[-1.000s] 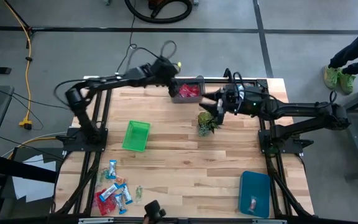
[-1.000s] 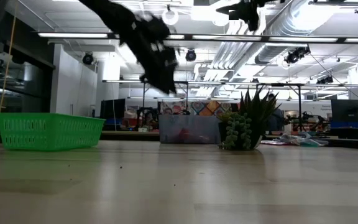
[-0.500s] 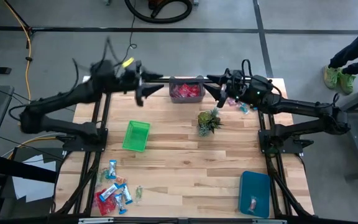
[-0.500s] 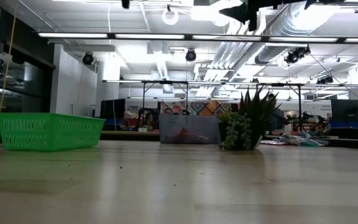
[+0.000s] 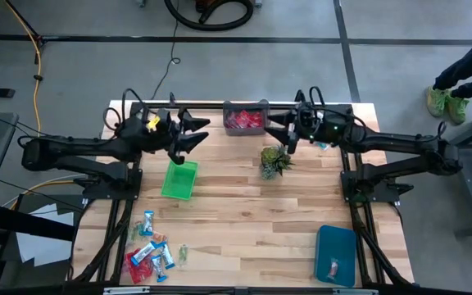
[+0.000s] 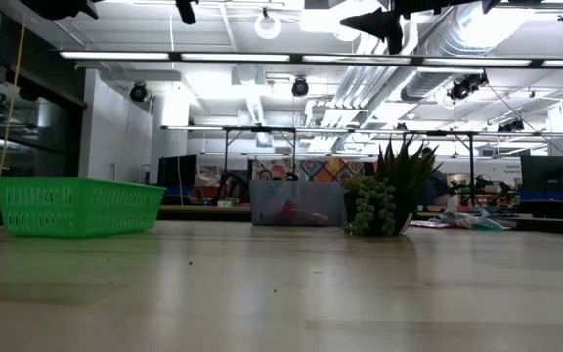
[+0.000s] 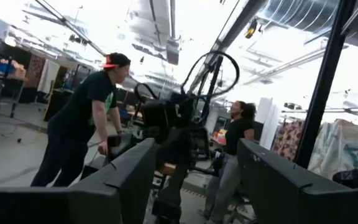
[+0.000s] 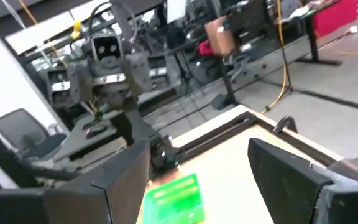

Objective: Sort candy
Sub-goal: Put the red candy into the black transparent bin

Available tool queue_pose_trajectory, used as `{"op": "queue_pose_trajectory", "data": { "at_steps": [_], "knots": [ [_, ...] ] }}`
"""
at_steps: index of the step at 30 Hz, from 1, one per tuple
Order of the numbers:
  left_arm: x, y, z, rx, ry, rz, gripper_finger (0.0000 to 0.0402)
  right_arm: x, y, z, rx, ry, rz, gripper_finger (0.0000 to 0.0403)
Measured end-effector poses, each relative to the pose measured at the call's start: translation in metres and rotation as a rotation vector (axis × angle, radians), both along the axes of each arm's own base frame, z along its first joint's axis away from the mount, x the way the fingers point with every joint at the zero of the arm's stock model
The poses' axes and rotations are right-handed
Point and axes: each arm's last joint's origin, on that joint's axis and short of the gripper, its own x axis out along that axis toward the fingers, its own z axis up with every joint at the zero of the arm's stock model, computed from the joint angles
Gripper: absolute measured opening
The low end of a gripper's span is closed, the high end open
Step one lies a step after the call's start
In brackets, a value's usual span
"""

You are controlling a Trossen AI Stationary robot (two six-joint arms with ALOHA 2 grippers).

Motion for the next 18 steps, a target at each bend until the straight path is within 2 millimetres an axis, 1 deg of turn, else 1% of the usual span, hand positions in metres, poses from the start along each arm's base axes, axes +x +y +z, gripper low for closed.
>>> {"op": "queue_pose_trajectory", "data": {
  "at_steps": [3,6,8,10,12,14,16,18],
  "knots": [
    [0.0,0.0,0.0,0.0,0.002,0.0,0.0213,0.0,0.002,-0.003,0.038,0.024,0.008,0.0268],
    [-0.002,0.0,0.002,-0.003,-0.009,-0.002,0.0213,0.0,0.002,-0.008,0.138,0.059,0.0,0.0268],
    [-0.002,0.0,0.002,-0.015,-0.012,-0.008,0.0213,-0.001,0.001,-0.013,0.23,0.082,-0.045,0.0268],
    [-0.002,0.0,0.002,-0.031,-0.011,-0.014,0.0213,0.001,-0.002,-0.018,0.326,0.133,-0.133,0.0268],
    [-0.003,0.0,0.002,-0.037,-0.013,-0.018,0.0213,0.004,-0.012,-0.019,0.366,0.27,-0.238,0.0268],
    [-0.002,0.0,0.002,-0.04,-0.008,-0.018,0.0213,0.009,-0.028,-0.013,0.328,0.431,-0.323,0.0268],
    [-0.002,0.0,0.0,-0.045,0.006,-0.019,0.0213,0.015,-0.049,-0.006,0.269,0.604,-0.409,0.0268],
    [-0.002,0.0,0.0,-0.065,0.012,-0.028,0.0213,0.021,-0.074,-0.003,0.22,0.774,-0.518,0.0268]
  ]
}}
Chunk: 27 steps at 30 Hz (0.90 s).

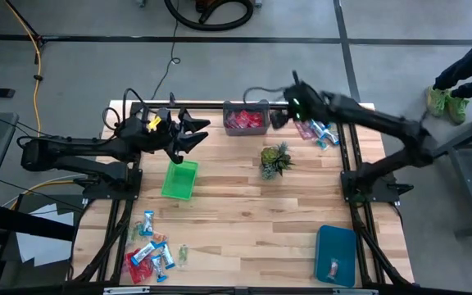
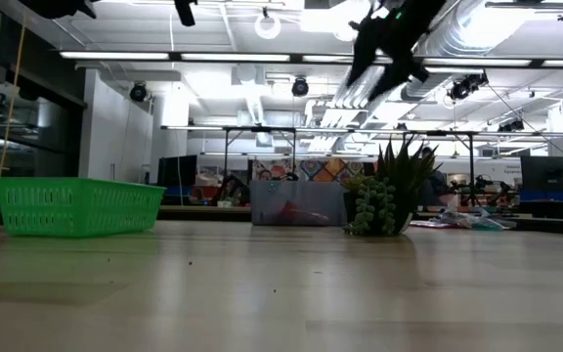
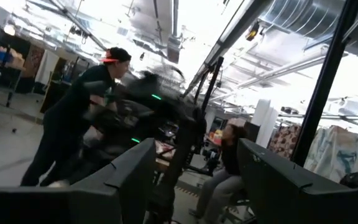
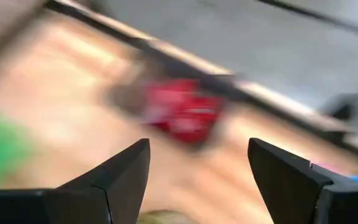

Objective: Sort candy
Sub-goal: Put the red candy into the black transparent bin

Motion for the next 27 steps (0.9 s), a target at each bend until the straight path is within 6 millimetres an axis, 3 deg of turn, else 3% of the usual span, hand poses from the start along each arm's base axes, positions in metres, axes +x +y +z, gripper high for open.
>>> {"op": "queue_pose_trajectory", "data": {
  "at_steps": [3,6,10,17,27],
  "knots": [
    [0.0,0.0,0.0,-0.03,-0.003,-0.021,0.0213,0.001,-0.04,-0.007,0.004,0.253,-0.097,0.0268],
    [0.0,-0.001,0.0,-0.035,-0.003,-0.034,0.0213,-0.005,-0.075,-0.026,0.115,0.408,-0.177,0.0268],
    [0.0,-0.001,0.0,-0.034,-0.002,-0.036,0.0213,-0.021,-0.101,-0.065,0.284,0.552,-0.252,0.0268],
    [0.0,-0.001,0.0,-0.034,-0.002,-0.035,0.0213,-0.038,-0.103,-0.128,0.484,0.488,-0.297,0.0268],
    [0.0,0.0,0.0,-0.033,-0.003,-0.034,0.0213,-0.047,-0.087,-0.177,0.523,0.431,-0.39,0.0268]
  ]
}}
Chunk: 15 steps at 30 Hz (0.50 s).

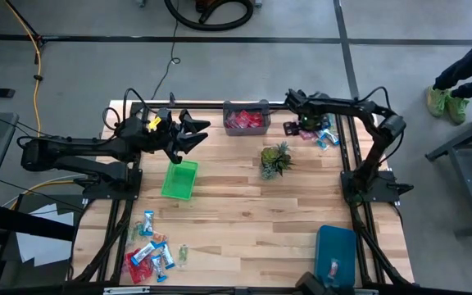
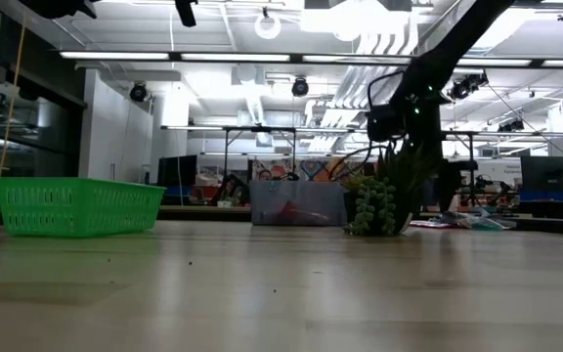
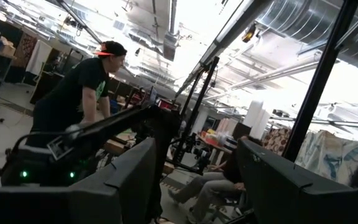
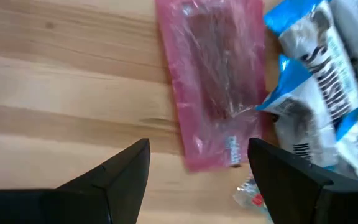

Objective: Sort candy
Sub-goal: Put the red candy into the black transparent bin

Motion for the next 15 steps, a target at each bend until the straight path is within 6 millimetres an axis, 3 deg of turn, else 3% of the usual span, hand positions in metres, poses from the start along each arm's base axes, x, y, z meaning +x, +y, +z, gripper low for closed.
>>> {"op": "queue_pose_trajectory", "data": {
  "at_steps": [10,15],
  "knots": [
    [0.0,0.0,0.0,0.0,0.0,0.0,0.0213,-0.007,0.006,-0.021,-0.055,-0.004,-0.037,0.0265],
    [0.0,0.0,0.0,0.0,0.0,0.0,0.0213,-0.011,0.01,-0.028,-0.047,-0.012,-0.03,0.0214]
  ]
}}
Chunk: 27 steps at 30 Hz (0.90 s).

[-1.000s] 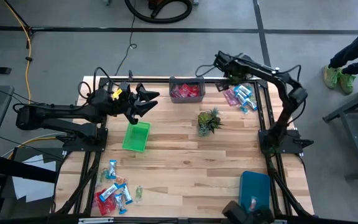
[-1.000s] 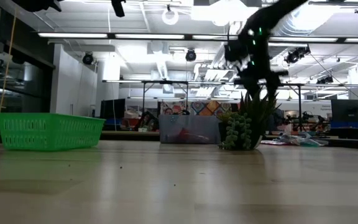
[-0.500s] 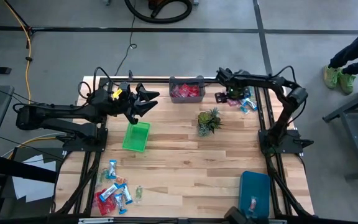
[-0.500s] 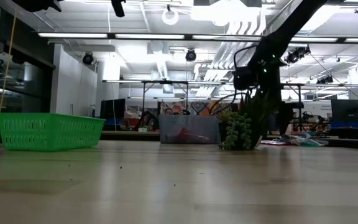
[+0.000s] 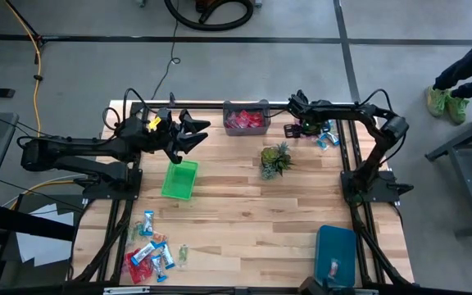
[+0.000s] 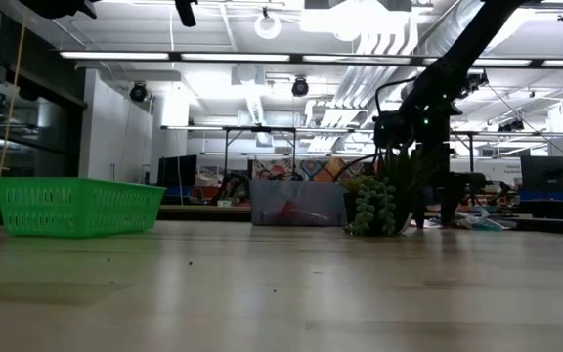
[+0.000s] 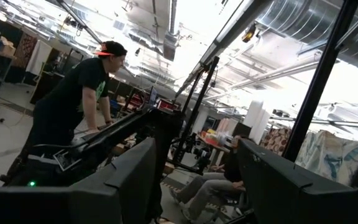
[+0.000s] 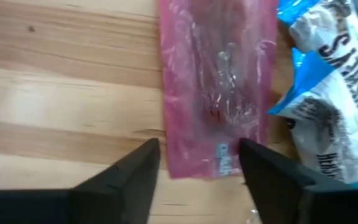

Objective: Sort candy
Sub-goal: Put the red candy into the black transparent bin

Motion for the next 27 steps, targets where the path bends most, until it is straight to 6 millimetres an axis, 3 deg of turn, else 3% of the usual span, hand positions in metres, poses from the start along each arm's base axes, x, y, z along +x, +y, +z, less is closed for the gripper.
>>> {"op": "queue_pose_trajectory", "data": {
  "at_steps": [7,13,20,27],
  "knots": [
    [0.0,0.0,0.0,0.0,0.0,0.0,0.0213,0.008,0.011,-0.003,0.006,0.003,0.099,0.003],
    [0.0,0.0,0.0,0.0,0.0,0.0,0.0213,0.013,0.034,0.016,0.008,-0.012,0.203,0.0009],
    [0.0,0.0,0.0,0.0,0.0,0.0,0.0213,0.0,0.054,0.104,-0.297,-0.313,0.247,0.0002],
    [0.0,0.0,0.0,-0.004,0.0,0.012,0.0213,-0.021,0.095,0.194,-0.656,-0.778,0.516,0.0001]
  ]
}}
